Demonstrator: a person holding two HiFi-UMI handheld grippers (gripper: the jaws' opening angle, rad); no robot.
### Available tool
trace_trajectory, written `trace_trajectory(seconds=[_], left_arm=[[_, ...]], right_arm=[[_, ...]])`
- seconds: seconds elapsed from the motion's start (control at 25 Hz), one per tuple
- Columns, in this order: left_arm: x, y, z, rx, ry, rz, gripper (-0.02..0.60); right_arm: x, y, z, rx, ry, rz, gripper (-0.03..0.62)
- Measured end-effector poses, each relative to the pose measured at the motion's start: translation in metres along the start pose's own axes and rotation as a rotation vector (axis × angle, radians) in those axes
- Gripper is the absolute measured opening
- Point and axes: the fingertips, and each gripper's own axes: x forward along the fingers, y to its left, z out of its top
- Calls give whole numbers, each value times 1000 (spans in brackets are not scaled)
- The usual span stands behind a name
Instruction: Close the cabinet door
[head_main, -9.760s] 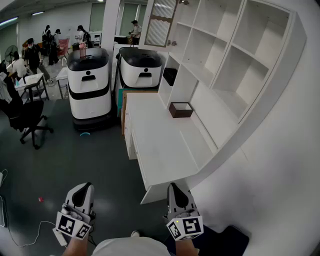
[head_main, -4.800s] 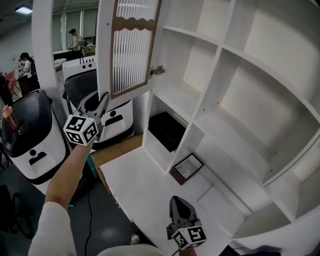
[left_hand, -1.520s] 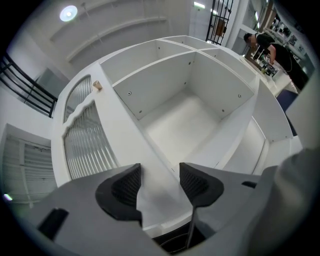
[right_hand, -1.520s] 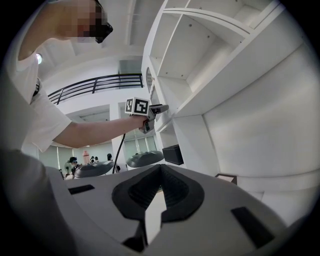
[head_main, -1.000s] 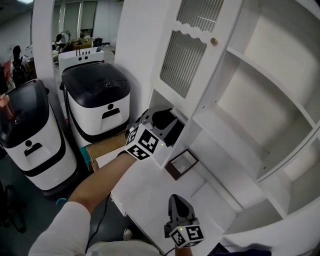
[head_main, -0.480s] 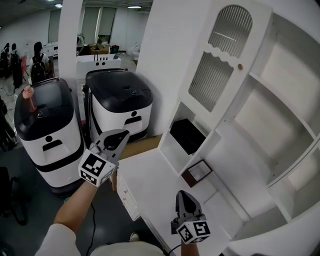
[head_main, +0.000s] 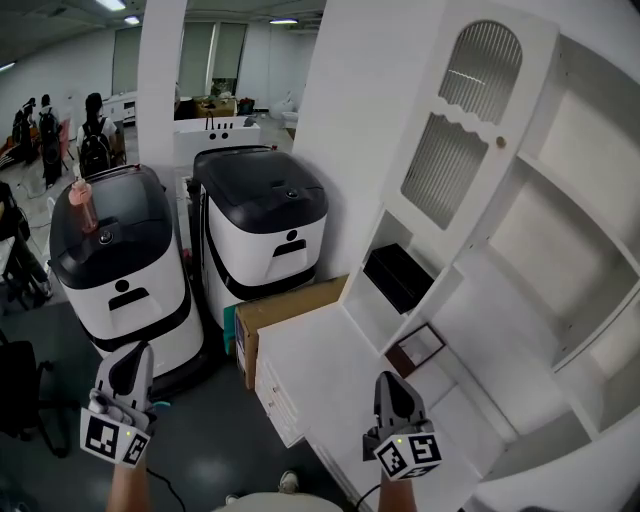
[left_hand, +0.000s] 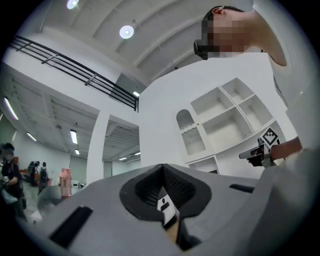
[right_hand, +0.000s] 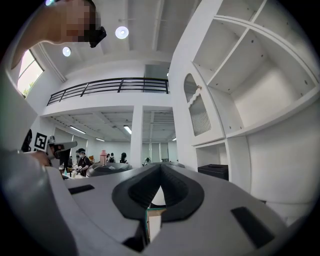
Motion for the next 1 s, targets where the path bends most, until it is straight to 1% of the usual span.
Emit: trace_trajectory(seconds=[0.08, 0.2, 0.28, 0.36, 0.4, 0.48, 0.64, 0.76, 1.0], left_arm=[[-39, 13, -8, -13, 32, 71, 6], [-85, 26, -25, -76, 90, 152, 6], [-99, 26, -28, -115, 92, 187, 6], [-102, 20, -29, -147, 68, 200, 6], [-100, 16, -31, -162, 56, 195, 6], [-92, 5, -33, -180, 46, 159, 6], [-76, -14, -26, -175, 36, 80, 6], [-69, -26, -24, -179, 25, 49, 6], [-59, -51, -29, -204, 21, -1, 6]], right_arm=[[-4, 3, 1, -7, 8, 0, -2], [-13, 5, 3, -29, 13, -9, -2], [-19, 5, 3, -31, 13, -25, -2], [-27, 5, 3, -29, 12, -37, -2], [-30, 6, 3, -31, 13, -37, -2], [-36, 9, 2, -35, 16, -38, -2], [-52, 8, 3, -51, 19, -61, -2], [-65, 5, 3, -74, 22, -79, -2], [-92, -11, 0, -67, 25, -136, -2]])
